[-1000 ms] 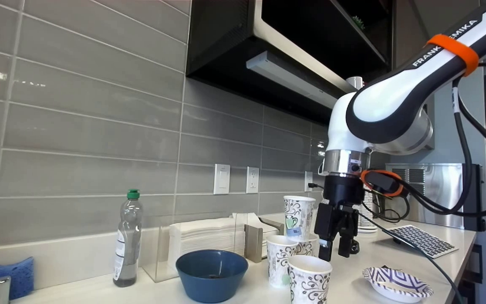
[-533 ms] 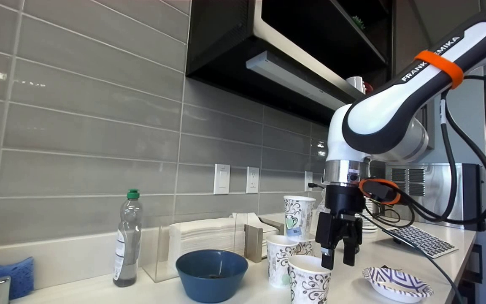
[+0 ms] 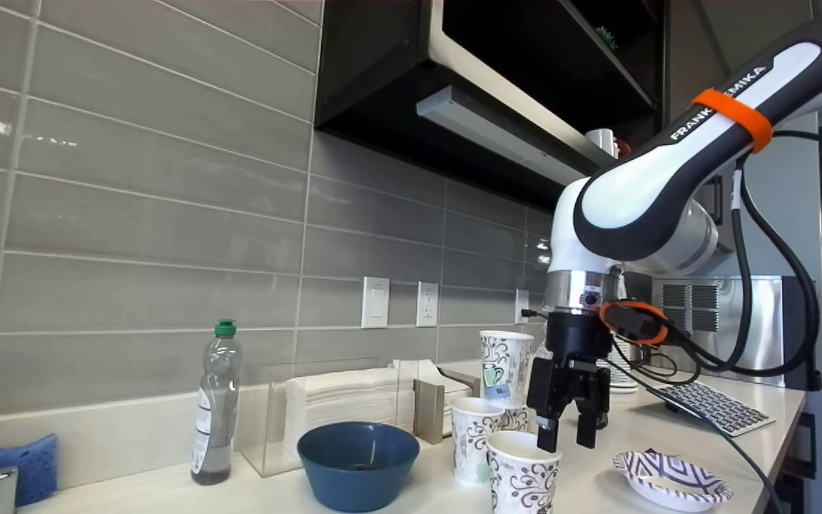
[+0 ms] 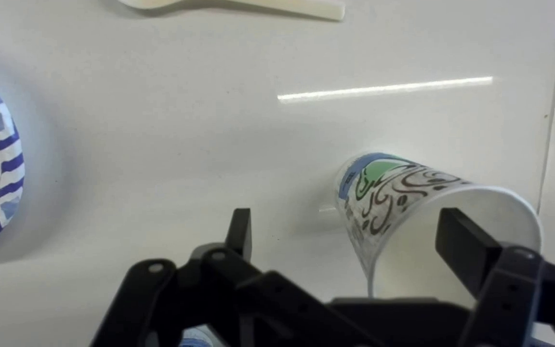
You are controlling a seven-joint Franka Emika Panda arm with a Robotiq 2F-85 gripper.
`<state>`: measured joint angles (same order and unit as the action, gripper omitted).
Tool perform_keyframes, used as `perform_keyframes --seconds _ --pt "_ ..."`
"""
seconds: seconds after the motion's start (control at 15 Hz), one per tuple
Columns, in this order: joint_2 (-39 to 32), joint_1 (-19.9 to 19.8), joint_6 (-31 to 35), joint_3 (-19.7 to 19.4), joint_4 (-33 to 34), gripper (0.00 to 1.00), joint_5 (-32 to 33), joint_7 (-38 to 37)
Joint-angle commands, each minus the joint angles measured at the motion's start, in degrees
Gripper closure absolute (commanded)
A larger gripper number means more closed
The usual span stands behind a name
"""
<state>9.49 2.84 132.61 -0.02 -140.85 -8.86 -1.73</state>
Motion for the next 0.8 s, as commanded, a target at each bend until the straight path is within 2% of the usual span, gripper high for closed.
perform_keyframes --seconds 0.0,0.53,0.6,0.73 --pt "-1.6 -0.4 0.0 0.3 1.6 0.32 -1.1 -1.3" --pt "-2.1 -0.5 -0.2 0.4 1.8 0.91 -0.9 -3.0" --pt "-1.9 -0.5 -0.2 0.5 1.8 0.97 -0.8 -3.2" --pt "-1.6 -0.5 -0.3 0.5 1.8 1.0 -0.6 -3.8"
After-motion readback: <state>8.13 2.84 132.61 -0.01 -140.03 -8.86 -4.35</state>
